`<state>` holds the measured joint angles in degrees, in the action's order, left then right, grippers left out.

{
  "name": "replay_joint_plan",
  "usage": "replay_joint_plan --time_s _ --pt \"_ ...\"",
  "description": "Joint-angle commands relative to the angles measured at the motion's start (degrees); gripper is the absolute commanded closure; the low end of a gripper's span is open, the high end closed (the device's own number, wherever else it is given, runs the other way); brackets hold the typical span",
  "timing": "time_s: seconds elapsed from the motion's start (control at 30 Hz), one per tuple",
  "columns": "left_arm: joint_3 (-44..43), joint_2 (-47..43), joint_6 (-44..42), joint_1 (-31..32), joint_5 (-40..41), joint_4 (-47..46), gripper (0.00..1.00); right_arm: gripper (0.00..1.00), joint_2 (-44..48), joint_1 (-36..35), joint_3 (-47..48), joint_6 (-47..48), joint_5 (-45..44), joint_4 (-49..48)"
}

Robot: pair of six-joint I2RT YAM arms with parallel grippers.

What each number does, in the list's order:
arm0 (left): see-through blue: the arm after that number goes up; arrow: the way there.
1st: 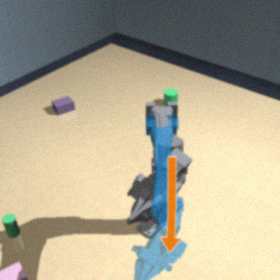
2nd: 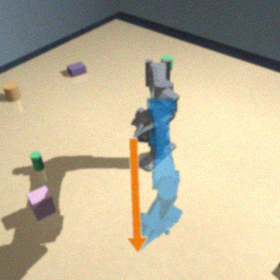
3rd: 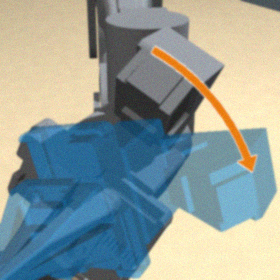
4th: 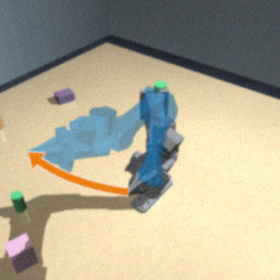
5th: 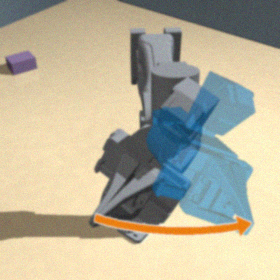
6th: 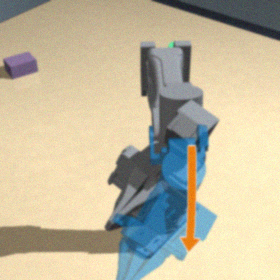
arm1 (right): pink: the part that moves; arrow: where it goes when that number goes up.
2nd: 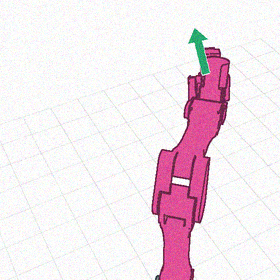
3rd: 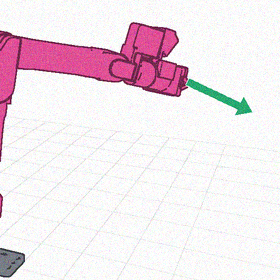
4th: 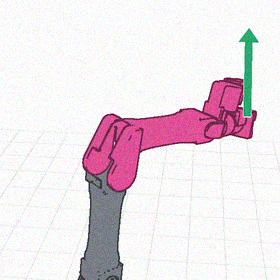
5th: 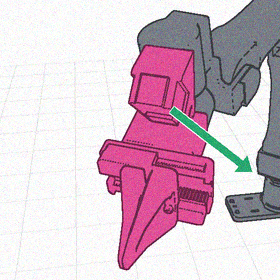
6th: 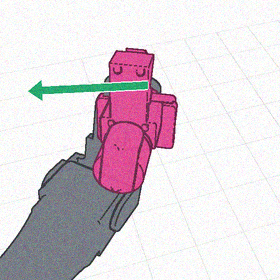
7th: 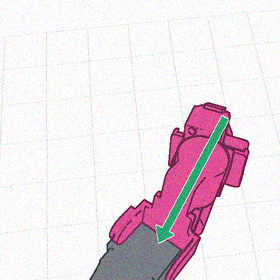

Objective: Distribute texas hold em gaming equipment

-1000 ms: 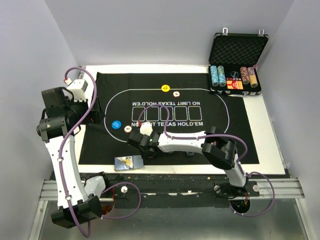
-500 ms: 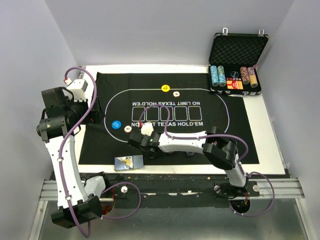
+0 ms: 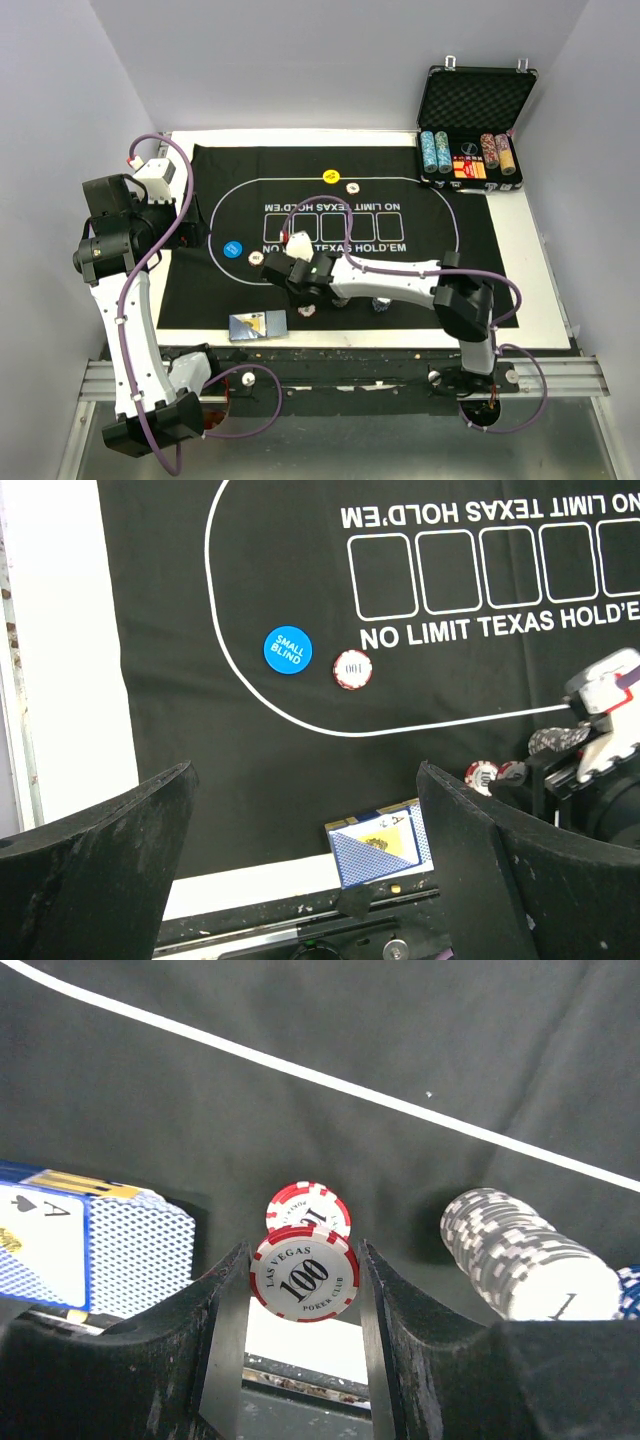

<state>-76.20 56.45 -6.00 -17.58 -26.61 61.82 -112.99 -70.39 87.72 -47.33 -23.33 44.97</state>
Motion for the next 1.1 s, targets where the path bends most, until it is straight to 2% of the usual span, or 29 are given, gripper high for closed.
replay_joint_plan --time_s 0.0,0.23,0.63,0.87,1.07 --pt "-0.8 -0.8 0.0 -0.5 0.5 -0.2 0.01 0.6 4.9 3.2 2.3 1.4 -3.3 2.0" --pt "-1.2 -0.8 -0.2 -0.5 0.5 0.2 0.01 0.6 12.7 19.1 -3.5 6.1 -2.9 0.6" --pt "-1.8 -0.4 -0.1 -0.4 -0.4 0.5 0.01 0.59 25.0 43.2 -25.7 8.5 -0.5 -3.9" --pt "-2.4 -0.3 -0.2 -0.5 -0.2 0.9 0.01 0.59 25.2 53.0 -32.4 9.9 -1.9 -7.3" --pt "-1.3 0.2 0.0 -0.4 -0.4 0.1 0.01 0.59 24.1 55.5 -35.2 8.5 -2.6 -9.5"
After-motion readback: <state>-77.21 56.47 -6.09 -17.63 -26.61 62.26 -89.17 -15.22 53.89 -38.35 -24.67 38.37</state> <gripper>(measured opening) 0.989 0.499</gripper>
